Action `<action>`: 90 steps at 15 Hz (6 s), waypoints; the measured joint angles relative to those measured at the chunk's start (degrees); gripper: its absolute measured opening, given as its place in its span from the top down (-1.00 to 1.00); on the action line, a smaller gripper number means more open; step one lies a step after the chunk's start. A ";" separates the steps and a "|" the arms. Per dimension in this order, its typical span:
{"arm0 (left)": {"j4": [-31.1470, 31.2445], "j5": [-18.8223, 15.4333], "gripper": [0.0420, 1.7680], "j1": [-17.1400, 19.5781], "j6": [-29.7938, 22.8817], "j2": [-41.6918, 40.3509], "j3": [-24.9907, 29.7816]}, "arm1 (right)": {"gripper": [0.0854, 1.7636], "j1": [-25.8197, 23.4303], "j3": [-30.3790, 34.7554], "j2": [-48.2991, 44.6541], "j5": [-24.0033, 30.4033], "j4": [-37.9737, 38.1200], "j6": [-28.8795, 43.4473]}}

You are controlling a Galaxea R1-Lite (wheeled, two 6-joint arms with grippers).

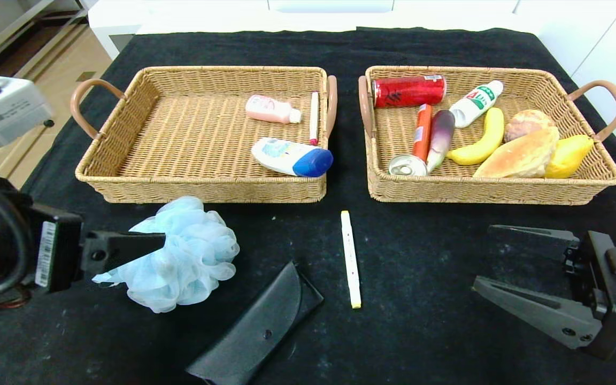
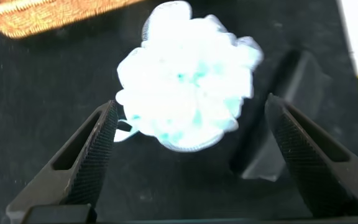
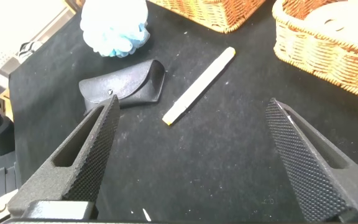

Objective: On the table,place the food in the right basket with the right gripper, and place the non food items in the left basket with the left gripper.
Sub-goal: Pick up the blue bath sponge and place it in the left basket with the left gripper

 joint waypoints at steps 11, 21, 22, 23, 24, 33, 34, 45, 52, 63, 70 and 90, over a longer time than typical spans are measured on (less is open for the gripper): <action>-7.55 -0.55 -0.94 1.37 -1.68 10.18 5.49 | -0.94 0.09 0.24 -0.37 -0.05 0.20 -0.01; -11.68 -0.63 -0.94 2.91 -1.68 13.95 9.44 | -0.94 0.09 0.28 -0.20 -0.02 0.26 -0.01; -11.68 -0.63 -0.94 3.08 -1.68 14.14 9.55 | -0.94 0.09 0.28 -0.20 0.11 0.23 -0.01; -11.70 -0.61 -0.94 3.22 -1.68 14.28 9.57 | -0.94 0.09 0.28 -0.20 0.13 0.22 -0.04; -11.68 -0.61 -0.94 3.27 -1.68 14.36 9.62 | -0.94 0.09 0.28 -0.20 0.13 0.22 0.00; -11.81 -0.69 0.18 3.28 -1.60 14.38 10.95 | -0.94 0.09 0.37 -0.23 0.15 0.11 0.00; -11.81 -0.72 0.21 3.28 -1.60 14.36 11.03 | -0.94 0.09 0.37 -0.34 0.15 0.01 0.00; -11.72 -0.55 0.27 3.30 -1.60 14.45 10.69 | -0.94 0.60 0.72 -1.02 0.15 0.22 0.00; -10.36 -0.39 0.29 3.00 -1.29 13.64 9.62 | -0.94 0.60 0.72 -0.91 0.26 0.26 0.00; -0.32 0.72 0.36 1.32 -1.46 4.41 -3.85 | -0.94 0.61 0.63 -0.15 0.20 0.37 0.10; -0.95 1.88 0.38 4.35 -0.79 10.70 -17.16 | -0.94 0.61 0.63 0.16 0.15 0.28 0.10; -7.74 1.38 0.41 9.20 2.97 35.65 -40.90 | -0.94 0.16 0.48 -0.10 0.22 0.00 0.10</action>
